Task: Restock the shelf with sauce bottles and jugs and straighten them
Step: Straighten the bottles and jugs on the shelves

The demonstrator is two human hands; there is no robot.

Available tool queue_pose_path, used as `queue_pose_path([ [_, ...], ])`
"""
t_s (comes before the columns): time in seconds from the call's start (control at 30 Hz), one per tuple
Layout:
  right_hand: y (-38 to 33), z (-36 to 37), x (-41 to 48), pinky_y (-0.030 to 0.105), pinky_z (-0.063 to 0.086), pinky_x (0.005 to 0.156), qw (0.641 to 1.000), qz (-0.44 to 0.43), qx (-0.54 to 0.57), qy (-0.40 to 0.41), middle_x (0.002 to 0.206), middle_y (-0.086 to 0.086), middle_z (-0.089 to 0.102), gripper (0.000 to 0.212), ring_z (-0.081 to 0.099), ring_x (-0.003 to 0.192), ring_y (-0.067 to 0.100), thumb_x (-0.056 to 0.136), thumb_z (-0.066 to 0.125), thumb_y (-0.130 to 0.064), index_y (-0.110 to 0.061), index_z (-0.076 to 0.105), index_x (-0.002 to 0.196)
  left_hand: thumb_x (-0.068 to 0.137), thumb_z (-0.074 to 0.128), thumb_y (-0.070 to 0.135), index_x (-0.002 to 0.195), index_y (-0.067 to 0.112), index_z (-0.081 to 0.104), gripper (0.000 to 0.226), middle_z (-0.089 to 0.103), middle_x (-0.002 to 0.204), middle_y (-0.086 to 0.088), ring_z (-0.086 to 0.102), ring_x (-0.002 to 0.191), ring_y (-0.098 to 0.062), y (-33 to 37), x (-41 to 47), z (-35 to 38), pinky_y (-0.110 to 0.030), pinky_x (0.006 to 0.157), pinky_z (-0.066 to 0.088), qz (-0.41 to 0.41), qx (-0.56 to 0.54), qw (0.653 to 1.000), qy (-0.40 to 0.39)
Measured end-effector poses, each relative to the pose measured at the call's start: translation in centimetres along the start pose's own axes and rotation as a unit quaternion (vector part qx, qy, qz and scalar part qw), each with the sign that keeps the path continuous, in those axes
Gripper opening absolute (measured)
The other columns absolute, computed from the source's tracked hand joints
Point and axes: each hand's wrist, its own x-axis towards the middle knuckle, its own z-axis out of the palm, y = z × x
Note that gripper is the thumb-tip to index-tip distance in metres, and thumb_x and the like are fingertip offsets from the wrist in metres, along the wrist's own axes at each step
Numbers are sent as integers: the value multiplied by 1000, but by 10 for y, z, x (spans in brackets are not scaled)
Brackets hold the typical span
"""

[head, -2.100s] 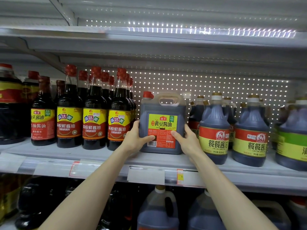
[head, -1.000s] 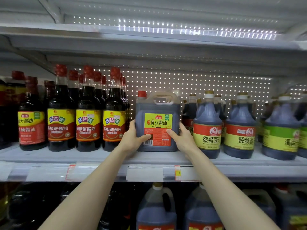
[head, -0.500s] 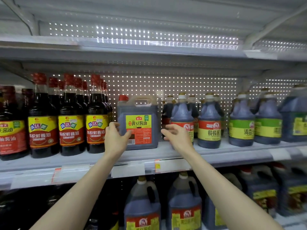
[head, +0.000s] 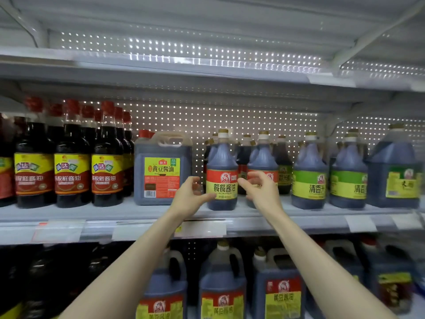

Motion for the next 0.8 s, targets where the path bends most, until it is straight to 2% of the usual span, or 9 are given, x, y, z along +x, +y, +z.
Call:
queue_pose_path([
  [0.07, 2, -5, 7, 43, 54, 90, 1000, -1, 2, -31, 112, 2, 62, 49, 60, 100, 16, 88, 68, -31, -12, 52, 131, 79, 77, 22, 139, 9, 39, 72, 53, 115, 0, 54, 99, -13, 6, 1, 13, -27, 87, 44, -2, -2, 1000, -7],
  [0.13, 3, -7, 13, 38, 53, 92, 997, 0, 16, -69, 119, 0, 58, 56, 56, 105, 14, 90, 66, -31, -13, 46, 138, 80, 77, 19, 140, 8, 37, 73, 51, 111, 3, 53, 99, -11, 10, 3, 22, -24, 86, 41, -4, 2, 1000, -11],
  [0.2, 3, -6, 19, 36, 50, 94, 994, 2, 30, -101, 129, 1, 55, 60, 54, 113, 14, 91, 63, -31, -13, 40, 143, 79, 78, 18, 140, 8, 39, 74, 55, 111, 4, 57, 101, -12, 12, 6, 27, -25, 90, 44, -4, 3, 1000, -14],
  [0.27, 3, -4, 25, 42, 49, 99, 992, 8, 34, -118, 141, 5, 51, 64, 52, 123, 19, 92, 61, -33, -15, 33, 147, 76, 80, 16, 140, 9, 40, 76, 59, 110, 4, 60, 103, -13, 14, 8, 30, -30, 97, 47, -5, -1, 1000, -12],
  [0.33, 3, -2, 29, 45, 49, 99, 990, 9, 43, -136, 141, 6, 51, 63, 53, 123, 21, 93, 59, -32, -16, 32, 148, 75, 80, 15, 139, 9, 42, 75, 61, 108, 4, 61, 103, -14, 14, 11, 31, -32, 99, 47, -8, -1, 1000, -7],
  [0.47, 8, 4, 34, 43, 50, 97, 986, -3, 48, -163, 136, 3, 55, 57, 58, 112, 17, 95, 57, -32, -20, 35, 146, 73, 80, 8, 134, 8, 46, 70, 62, 100, 5, 62, 93, -10, 14, 15, 35, -23, 87, 48, -19, -23, 1000, -8],
  [0.53, 12, 6, 37, 38, 50, 96, 985, -21, 29, -166, 132, 1, 58, 51, 56, 104, 11, 95, 55, -34, -23, 39, 143, 70, 83, 9, 131, 7, 49, 70, 64, 103, 3, 63, 95, -12, 12, 21, 35, -24, 86, 50, -19, -10, 1000, -1],
  [0.63, 15, 8, 43, 34, 50, 93, 985, -23, 41, -164, 128, -2, 59, 50, 55, 103, 9, 95, 56, -33, -24, 40, 142, 67, 85, 9, 128, 6, 51, 69, 66, 111, -2, 64, 97, -14, 11, 28, 33, -26, 87, 52, -17, -4, 1000, 8],
  [0.8, 19, 14, 49, 40, 50, 97, 984, -14, 40, -173, 129, 0, 58, 50, 56, 105, 12, 97, 54, -33, -25, 38, 144, 68, 84, 8, 128, 5, 51, 68, 65, 116, -6, 63, 98, -15, 7, 33, 35, -28, 90, 52, -16, 2, 1000, 15],
])
